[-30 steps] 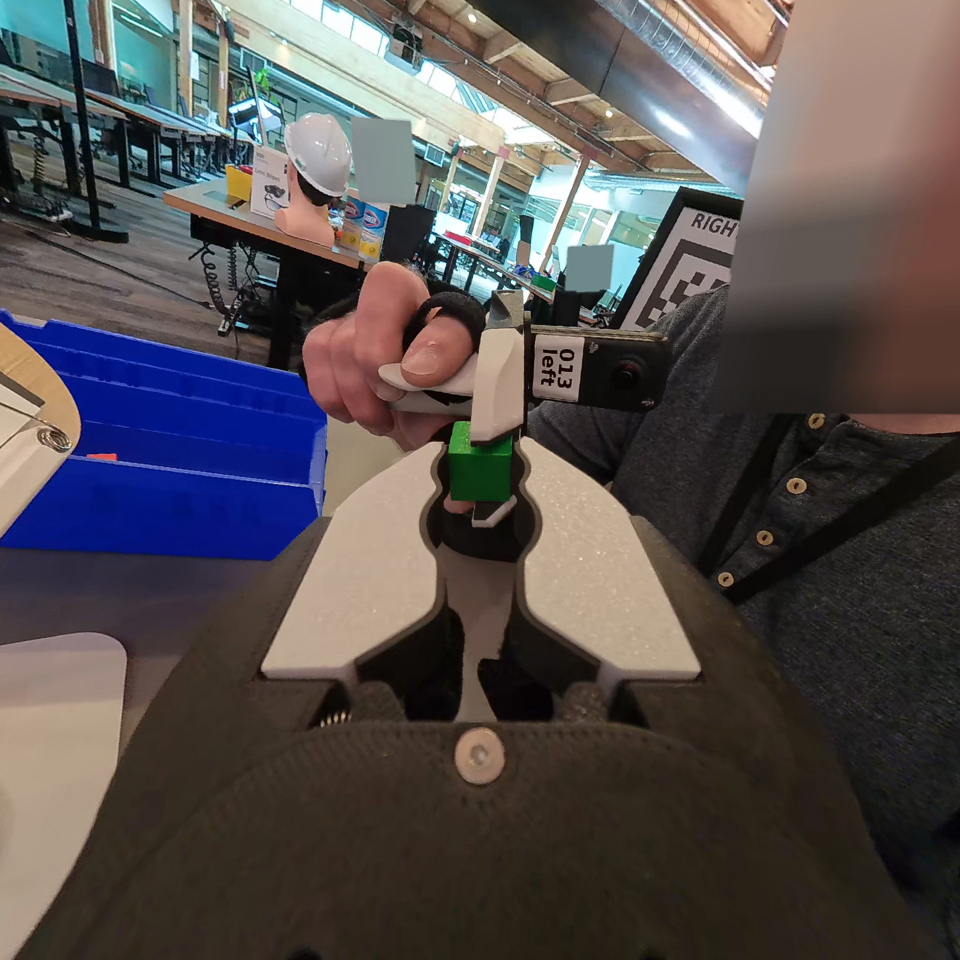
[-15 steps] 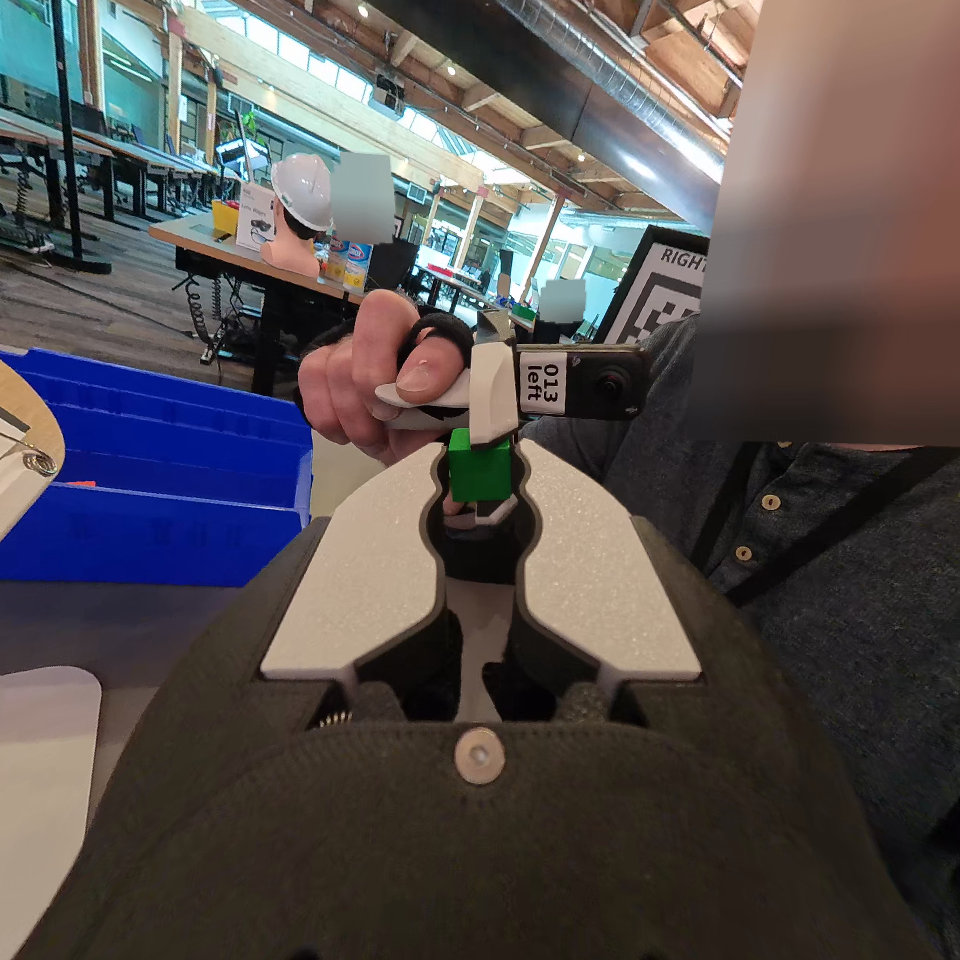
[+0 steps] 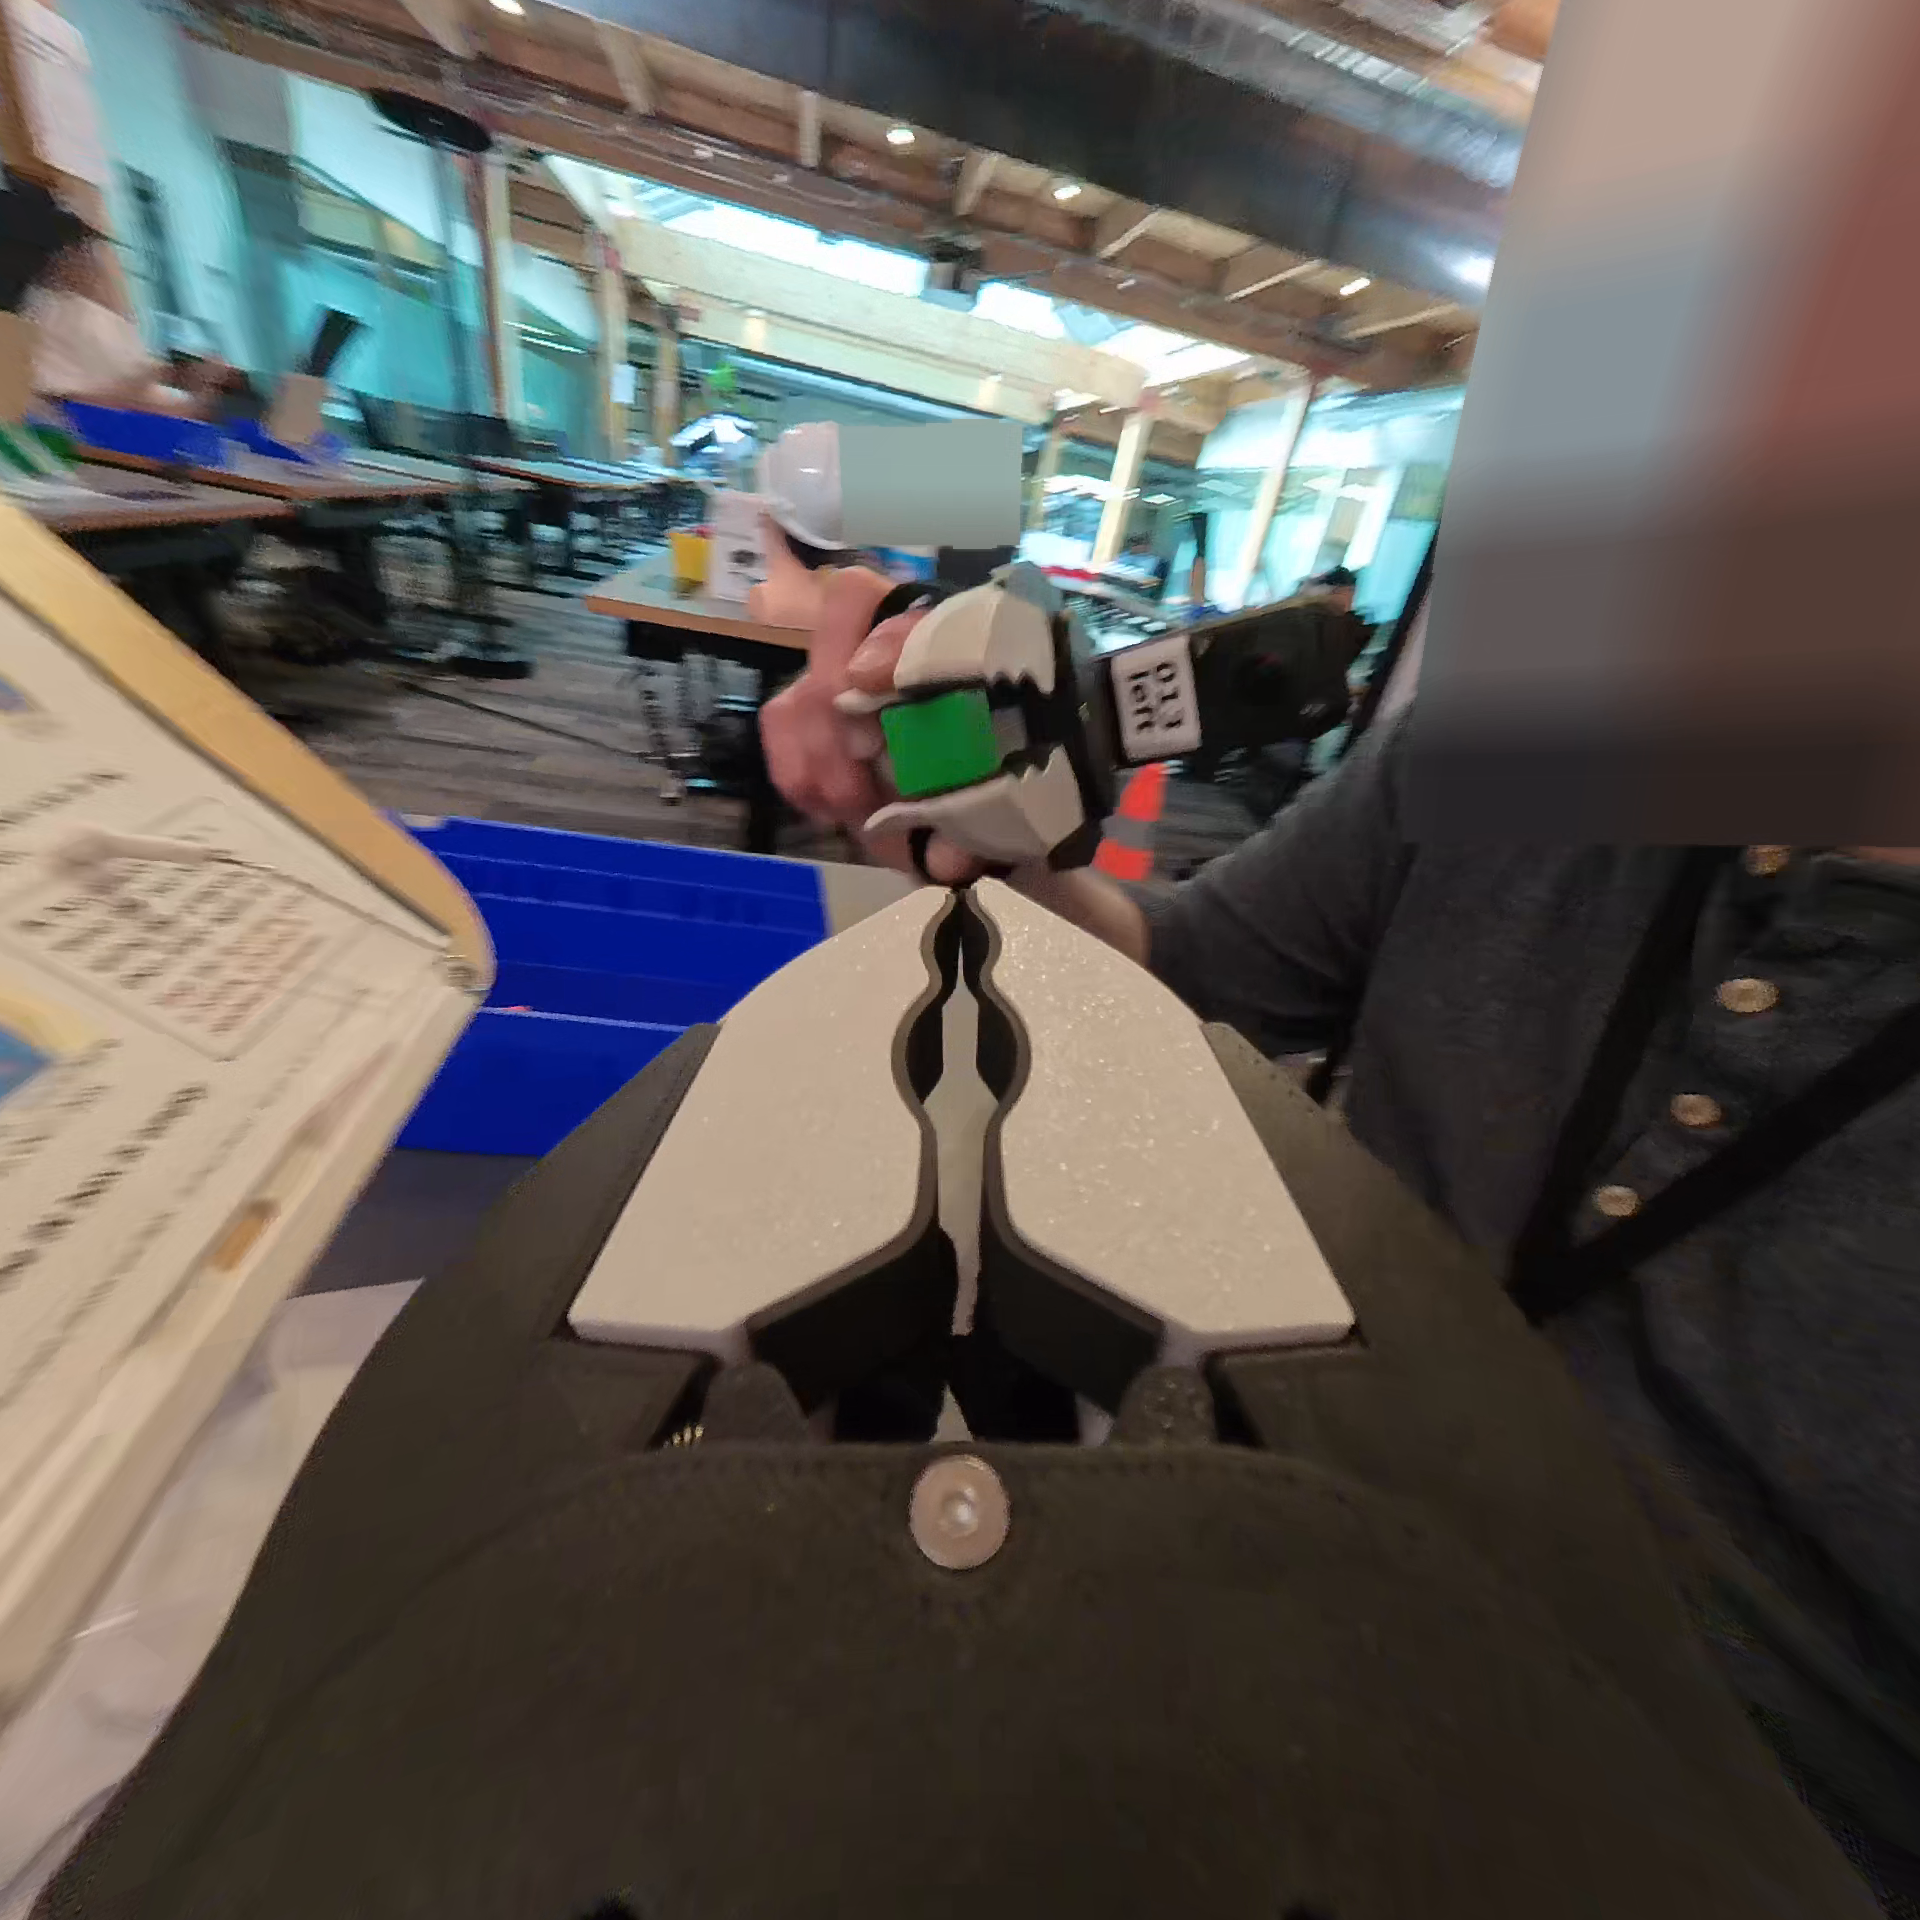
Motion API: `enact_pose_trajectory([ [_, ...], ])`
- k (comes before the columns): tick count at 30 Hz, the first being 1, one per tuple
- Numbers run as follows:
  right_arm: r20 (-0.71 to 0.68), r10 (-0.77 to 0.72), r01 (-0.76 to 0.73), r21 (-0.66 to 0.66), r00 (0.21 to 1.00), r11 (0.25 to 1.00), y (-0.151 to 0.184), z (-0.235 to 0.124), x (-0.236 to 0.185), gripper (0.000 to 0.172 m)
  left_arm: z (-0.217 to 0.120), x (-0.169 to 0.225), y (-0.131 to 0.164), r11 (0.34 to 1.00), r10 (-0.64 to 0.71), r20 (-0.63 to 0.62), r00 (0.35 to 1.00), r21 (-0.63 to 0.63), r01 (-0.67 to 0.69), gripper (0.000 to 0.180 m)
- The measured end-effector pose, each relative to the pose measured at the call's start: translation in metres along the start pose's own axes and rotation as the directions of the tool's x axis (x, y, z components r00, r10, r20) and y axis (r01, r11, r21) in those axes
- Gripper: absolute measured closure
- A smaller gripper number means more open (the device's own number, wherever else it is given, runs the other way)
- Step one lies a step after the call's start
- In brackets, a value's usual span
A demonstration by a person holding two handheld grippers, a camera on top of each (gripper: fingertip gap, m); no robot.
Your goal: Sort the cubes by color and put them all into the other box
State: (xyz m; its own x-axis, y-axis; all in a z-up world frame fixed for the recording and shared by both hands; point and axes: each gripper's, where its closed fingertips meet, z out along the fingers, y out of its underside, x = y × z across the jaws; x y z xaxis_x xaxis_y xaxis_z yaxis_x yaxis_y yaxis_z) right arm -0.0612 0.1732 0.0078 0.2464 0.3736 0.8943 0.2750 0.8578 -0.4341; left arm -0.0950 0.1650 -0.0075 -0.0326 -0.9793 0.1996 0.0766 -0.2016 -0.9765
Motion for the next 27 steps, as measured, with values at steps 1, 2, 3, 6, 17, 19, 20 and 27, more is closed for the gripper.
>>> enact_pose_trajectory([
  [1, -0.023, 0.002, -0.002, -0.021, 1.000, 1.000, 0.006, -0.004, 0.009, 0.149, -0.004, -0.003, -0.003, 0.999, 0.042, 0.048, 0.998, -0.010, -0.042, 0.180],
  [2, -0.046, 0.010, -0.012, -0.046, 0.999, 0.999, 0.014, -0.009, 0.019, 0.149, -0.009, -0.004, -0.006, 0.997, 0.079, 0.082, 0.993, -0.018, -0.078, 0.180],
  [3, -0.070, 0.023, -0.028, -0.081, 0.997, 0.996, 0.024, -0.015, 0.030, 0.149, -0.014, -0.004, -0.010, 0.994, 0.108, 0.113, 0.988, -0.023, -0.106, 0.180],
  [6, -0.149, 0.057, -0.089, -0.214, 0.987, 0.973, 0.063, -0.038, 0.064, 0.149, -0.033, -0.011, -0.021, 0.984, 0.180, 0.228, 0.957, -0.045, -0.174, 0.180],
  [17, -0.292, 0.390, -0.460, -0.756, 0.874, 0.465, 0.269, -0.147, 0.059, 0.148, -0.096, -0.040, -0.032, 0.973, 0.229, 0.479, 0.847, -0.109, -0.201, 0.180],
  [19, -0.288, 0.474, -0.472, -0.816, 0.832, 0.333, 0.295, -0.163, 0.033, 0.149, -0.105, -0.049, -0.028, 0.971, 0.237, 0.523, 0.819, -0.145, -0.189, 0.180],
  [20, -0.276, 0.517, -0.463, -0.843, 0.810, 0.275, 0.305, -0.169, 0.019, 0.148, -0.110, -0.053, -0.026, 0.970, 0.240, 0.544, 0.804, -0.160, -0.182, 0.180],
  [27, -0.294, 0.653, -0.412, -0.911, 0.698, 0.031, 0.344, -0.193, -0.042, 0.148, -0.129, -0.066, -0.021, 0.979, 0.203, 0.587, 0.784, -0.147, -0.143, 0.180],
])
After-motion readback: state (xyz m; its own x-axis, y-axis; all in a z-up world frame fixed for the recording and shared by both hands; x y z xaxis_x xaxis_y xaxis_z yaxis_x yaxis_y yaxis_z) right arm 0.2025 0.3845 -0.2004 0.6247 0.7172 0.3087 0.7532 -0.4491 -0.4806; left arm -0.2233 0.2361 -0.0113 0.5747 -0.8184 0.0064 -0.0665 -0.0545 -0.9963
